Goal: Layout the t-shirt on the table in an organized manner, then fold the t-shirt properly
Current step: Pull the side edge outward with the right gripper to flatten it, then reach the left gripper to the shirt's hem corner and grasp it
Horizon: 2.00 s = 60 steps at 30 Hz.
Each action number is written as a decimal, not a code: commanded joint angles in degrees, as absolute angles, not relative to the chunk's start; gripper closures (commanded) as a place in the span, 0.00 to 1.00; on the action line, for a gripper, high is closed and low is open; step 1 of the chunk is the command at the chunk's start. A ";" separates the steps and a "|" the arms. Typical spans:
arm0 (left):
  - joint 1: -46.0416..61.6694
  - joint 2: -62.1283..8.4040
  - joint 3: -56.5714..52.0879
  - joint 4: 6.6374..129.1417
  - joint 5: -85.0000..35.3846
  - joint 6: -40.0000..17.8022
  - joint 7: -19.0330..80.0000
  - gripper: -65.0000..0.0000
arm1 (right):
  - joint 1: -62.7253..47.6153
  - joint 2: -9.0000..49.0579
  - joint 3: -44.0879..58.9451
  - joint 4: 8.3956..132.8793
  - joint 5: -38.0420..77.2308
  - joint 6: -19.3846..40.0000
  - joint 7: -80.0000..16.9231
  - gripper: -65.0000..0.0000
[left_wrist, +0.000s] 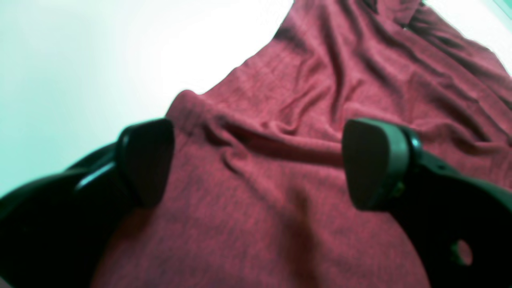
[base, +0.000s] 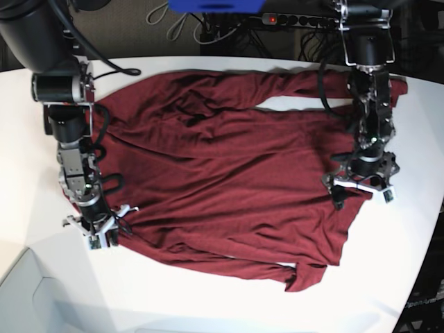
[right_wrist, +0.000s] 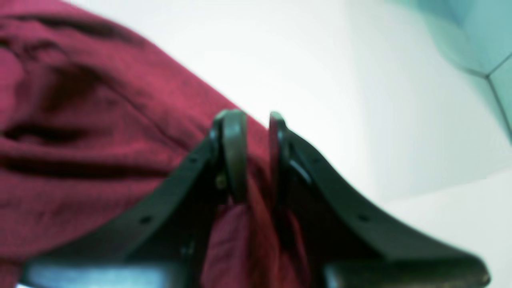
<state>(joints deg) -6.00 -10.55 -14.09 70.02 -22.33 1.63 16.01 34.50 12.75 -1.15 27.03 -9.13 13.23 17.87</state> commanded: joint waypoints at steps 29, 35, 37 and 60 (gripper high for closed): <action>-45.23 -8.31 9.71 18.68 -21.85 1.27 5.32 0.00 | -6.02 9.80 4.70 86.90 -8.66 13.23 -10.07 0.82; -45.41 -8.57 19.03 12.00 -21.85 1.27 -1.54 0.00 | -8.31 10.07 5.14 89.89 -8.66 13.14 -10.07 0.82; -44.53 -8.92 20.00 10.51 -21.85 1.27 -1.63 0.00 | -8.84 9.80 6.90 90.86 -8.66 13.14 -10.07 0.82; -42.15 -15.60 13.32 22.99 -29.32 1.36 -1.27 0.00 | -10.51 9.71 7.78 92.62 -8.66 13.14 -10.07 0.82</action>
<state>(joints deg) -39.46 -14.44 13.41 21.87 -29.54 1.17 0.91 -11.18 9.15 7.46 91.31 -8.93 13.58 -11.81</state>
